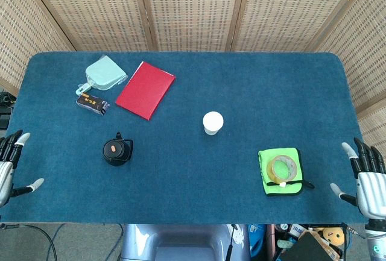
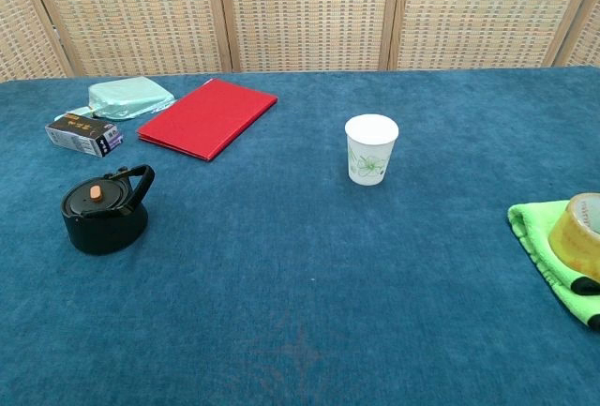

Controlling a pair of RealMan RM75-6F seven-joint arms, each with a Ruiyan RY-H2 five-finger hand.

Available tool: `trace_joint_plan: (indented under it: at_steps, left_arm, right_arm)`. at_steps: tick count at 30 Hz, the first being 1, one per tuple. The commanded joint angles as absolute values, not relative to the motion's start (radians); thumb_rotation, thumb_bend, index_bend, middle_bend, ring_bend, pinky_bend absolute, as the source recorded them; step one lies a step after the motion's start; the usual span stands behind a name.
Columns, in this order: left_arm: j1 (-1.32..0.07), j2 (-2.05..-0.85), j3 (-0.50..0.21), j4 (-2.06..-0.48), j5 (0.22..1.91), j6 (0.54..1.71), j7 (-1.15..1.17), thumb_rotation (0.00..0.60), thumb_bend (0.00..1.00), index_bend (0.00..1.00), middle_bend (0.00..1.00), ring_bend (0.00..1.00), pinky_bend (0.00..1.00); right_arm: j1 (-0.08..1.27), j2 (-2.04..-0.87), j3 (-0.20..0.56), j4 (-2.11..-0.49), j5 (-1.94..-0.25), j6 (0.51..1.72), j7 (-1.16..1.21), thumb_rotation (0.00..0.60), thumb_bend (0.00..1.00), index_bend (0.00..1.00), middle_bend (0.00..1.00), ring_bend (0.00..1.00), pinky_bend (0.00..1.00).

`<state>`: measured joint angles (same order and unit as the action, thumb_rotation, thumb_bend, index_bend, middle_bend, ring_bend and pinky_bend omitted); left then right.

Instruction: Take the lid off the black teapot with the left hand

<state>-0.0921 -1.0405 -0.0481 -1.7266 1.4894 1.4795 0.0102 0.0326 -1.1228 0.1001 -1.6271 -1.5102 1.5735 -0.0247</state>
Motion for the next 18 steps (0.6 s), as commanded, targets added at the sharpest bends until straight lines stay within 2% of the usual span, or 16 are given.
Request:
trace_joint_plan:
  at_steps: [1,7,14,18]
  left_arm:
    - [-0.094,-1.039,-0.046,-1.723,1.494,1.477,0.007,0.6,0.13,0.0,0.0,0.0,0.0]
    - [-0.116,-1.048,-0.051,-1.698,1.501,1.448,-0.026,0.6,0.13,0.0,0.0,0.0,0.0]
    - [-0.26,-1.07,-0.077,-1.55,1.579,1.302,-0.17,0.6,0.14,0.01,0.0,0.0,0.0]
    - [-0.382,-1.095,-0.07,-1.388,1.699,1.228,-0.305,0.6,0.14,0.21,0.0,0.0,0.0]
  right_arm:
    - [0.033,-1.122,0.1,-1.627,-1.511,1.573,-0.024,0.6,0.0,0.0,0.0,0.0,0.0]
    - [0.032,-1.122,0.101,-1.63,-1.511,1.577,-0.016,0.6,0.0,0.0,0.0,0.0,0.0]
    - [0.043,-1.133,0.109,-1.617,-1.484,1.551,-0.025,0.6,0.0,0.0,0.0,0.0,0.0]
    - [0.051,-1.141,0.119,-1.613,-1.458,1.534,-0.041,0.6,0.0,0.0,0.0,0.0,0.0]
